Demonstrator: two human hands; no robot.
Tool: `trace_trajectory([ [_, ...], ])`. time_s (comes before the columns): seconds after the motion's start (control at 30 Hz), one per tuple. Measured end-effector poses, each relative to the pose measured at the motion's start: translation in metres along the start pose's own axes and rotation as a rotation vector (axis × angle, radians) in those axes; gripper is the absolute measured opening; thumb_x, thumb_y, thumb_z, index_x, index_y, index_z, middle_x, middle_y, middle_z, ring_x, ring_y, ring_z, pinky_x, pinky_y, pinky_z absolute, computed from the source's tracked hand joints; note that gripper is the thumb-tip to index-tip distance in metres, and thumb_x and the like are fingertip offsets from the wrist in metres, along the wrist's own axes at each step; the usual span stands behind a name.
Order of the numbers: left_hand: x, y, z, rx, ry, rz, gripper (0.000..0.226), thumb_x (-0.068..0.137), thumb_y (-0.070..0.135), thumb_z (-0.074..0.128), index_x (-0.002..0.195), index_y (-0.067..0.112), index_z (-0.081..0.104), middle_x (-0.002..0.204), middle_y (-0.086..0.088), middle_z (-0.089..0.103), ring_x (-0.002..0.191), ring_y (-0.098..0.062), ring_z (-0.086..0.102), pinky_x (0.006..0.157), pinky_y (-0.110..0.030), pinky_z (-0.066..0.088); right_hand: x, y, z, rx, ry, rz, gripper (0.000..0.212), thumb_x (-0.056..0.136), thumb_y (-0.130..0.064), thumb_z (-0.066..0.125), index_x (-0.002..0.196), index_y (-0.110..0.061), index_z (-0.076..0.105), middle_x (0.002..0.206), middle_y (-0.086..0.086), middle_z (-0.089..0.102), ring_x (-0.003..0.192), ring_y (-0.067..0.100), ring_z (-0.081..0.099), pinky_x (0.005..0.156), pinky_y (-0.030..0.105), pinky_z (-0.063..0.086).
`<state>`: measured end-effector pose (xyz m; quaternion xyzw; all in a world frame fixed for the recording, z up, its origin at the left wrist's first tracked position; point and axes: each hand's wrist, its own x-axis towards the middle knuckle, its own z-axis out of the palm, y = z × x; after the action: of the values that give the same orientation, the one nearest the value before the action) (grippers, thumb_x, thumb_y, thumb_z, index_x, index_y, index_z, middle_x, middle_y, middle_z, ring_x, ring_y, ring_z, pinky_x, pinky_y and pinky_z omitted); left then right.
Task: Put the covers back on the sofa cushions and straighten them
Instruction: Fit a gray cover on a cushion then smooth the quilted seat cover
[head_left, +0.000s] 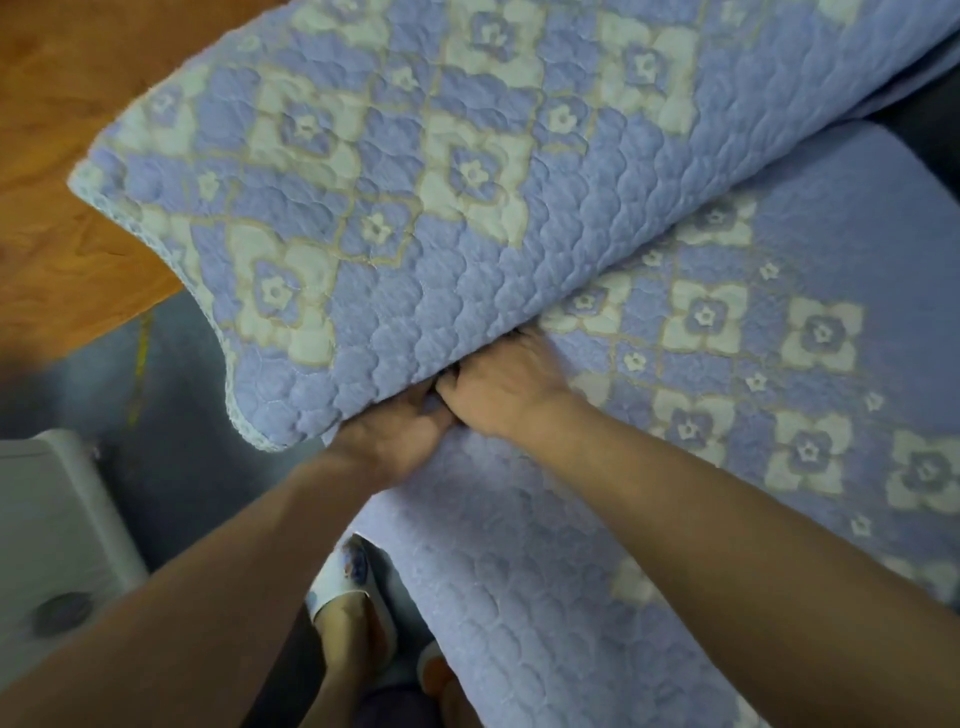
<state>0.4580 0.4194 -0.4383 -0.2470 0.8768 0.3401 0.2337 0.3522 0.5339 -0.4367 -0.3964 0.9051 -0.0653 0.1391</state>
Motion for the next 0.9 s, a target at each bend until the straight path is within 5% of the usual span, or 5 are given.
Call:
trace_trajectory([
  [0.2,0.000,0.023,0.004,0.392,0.042,-0.159,0.049,0.104,0.025,0.029,0.150,0.010,0.035,0.151,-0.017,0.042,0.136,-0.039,0.044,0.106,-0.055,0.044,-0.020,0.029,-0.005,-0.072,0.104,0.054,0.056,0.096,-0.045,0.036,0.141,-0.017,0.054,0.148,0.010,0.047,0.142,0.030,0.033,0.119,0.048,0.019],
  [0.3,-0.004,0.035,0.013,0.510,0.059,-0.101,0.037,0.096,0.017,0.038,0.092,0.004,0.073,0.083,-0.021,0.070,0.073,-0.039,0.069,0.061,-0.050,0.058,-0.018,0.069,-0.019,-0.173,0.043,0.179,0.061,0.093,-0.048,0.030,0.140,-0.017,0.054,0.142,0.009,0.052,0.135,0.034,0.036,0.118,0.052,0.019],
  [0.4,-0.009,0.053,0.019,0.470,0.147,-0.175,0.016,0.083,0.014,0.069,0.069,0.006,0.070,0.063,-0.019,0.066,0.058,-0.036,0.067,0.055,-0.041,0.052,0.013,0.083,-0.016,-0.181,0.047,0.200,0.062,0.093,-0.049,0.027,0.151,-0.027,0.038,0.151,0.006,0.044,0.140,0.035,0.033,0.115,0.054,0.021],
  [0.63,-0.018,0.065,0.016,0.384,0.394,-0.114,0.014,0.078,0.005,0.073,0.090,-0.003,0.072,0.070,-0.027,0.067,0.059,-0.041,0.066,0.054,-0.042,0.054,0.023,0.095,-0.007,-0.141,-0.007,0.172,0.065,0.094,-0.053,0.018,0.152,-0.031,0.035,0.151,0.000,0.045,0.145,0.027,0.028,0.119,0.049,0.012],
  [0.9,-0.004,0.050,0.001,0.337,0.140,-0.135,0.045,0.097,0.021,0.040,0.133,0.004,0.062,0.107,-0.035,0.066,0.092,-0.056,0.065,0.069,-0.069,0.053,-0.001,0.089,-0.020,-0.245,0.090,0.161,0.060,0.094,-0.046,0.030,0.134,-0.012,0.060,0.132,0.017,0.058,0.128,0.036,0.045,0.116,0.051,0.023],
])
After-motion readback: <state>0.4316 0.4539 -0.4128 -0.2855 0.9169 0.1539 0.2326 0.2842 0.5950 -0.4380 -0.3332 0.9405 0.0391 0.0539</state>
